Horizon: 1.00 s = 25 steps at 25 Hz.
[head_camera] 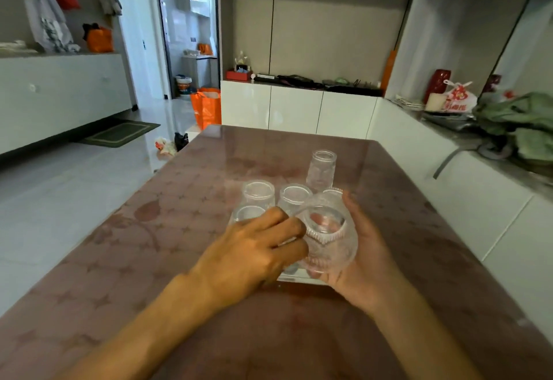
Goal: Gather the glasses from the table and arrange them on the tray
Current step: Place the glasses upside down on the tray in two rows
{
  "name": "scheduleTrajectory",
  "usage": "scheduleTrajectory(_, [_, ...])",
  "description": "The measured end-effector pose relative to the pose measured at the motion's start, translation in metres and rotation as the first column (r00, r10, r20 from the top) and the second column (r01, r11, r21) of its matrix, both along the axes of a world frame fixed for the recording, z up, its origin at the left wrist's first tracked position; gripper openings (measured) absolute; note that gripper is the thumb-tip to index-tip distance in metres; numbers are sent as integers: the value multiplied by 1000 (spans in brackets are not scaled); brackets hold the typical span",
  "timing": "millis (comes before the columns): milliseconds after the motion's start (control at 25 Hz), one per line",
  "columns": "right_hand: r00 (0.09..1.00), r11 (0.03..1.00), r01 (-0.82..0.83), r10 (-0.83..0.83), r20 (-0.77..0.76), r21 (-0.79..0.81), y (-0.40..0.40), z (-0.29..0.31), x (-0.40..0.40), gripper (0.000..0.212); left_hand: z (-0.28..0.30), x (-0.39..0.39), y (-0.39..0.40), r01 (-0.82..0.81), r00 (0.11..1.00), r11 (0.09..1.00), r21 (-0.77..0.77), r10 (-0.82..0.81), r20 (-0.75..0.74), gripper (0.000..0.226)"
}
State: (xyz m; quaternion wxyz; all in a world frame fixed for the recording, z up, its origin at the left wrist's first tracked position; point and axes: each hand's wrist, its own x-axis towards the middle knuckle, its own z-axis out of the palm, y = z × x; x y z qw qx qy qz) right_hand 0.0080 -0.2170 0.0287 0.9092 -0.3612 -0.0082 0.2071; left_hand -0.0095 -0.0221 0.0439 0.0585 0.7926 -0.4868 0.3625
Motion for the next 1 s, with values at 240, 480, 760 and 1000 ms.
scheduleTrajectory(240, [858, 610, 498, -242, 454, -617, -20, 1, 20, 78, -30, 18, 28, -236, 949, 872, -430, 112, -294, 32])
scheduleTrajectory(480, [628, -102, 773, 257, 734, -626, 12, -34, 34, 68, -65, 48, 45, -490, 784, 805, -334, 240, -572, 42])
scheduleTrajectory(760, [598, -62, 792, 281, 750, -608, 18, -62, 41, 74, -76, 53, 44, -454, 790, 801, -389, 162, -591, 40])
scheduleTrajectory(1000, [552, 45, 829, 92, 829, -558, -13, -43, 42, 53, -85, 76, 59, -588, 662, 605, -537, -22, -749, 36])
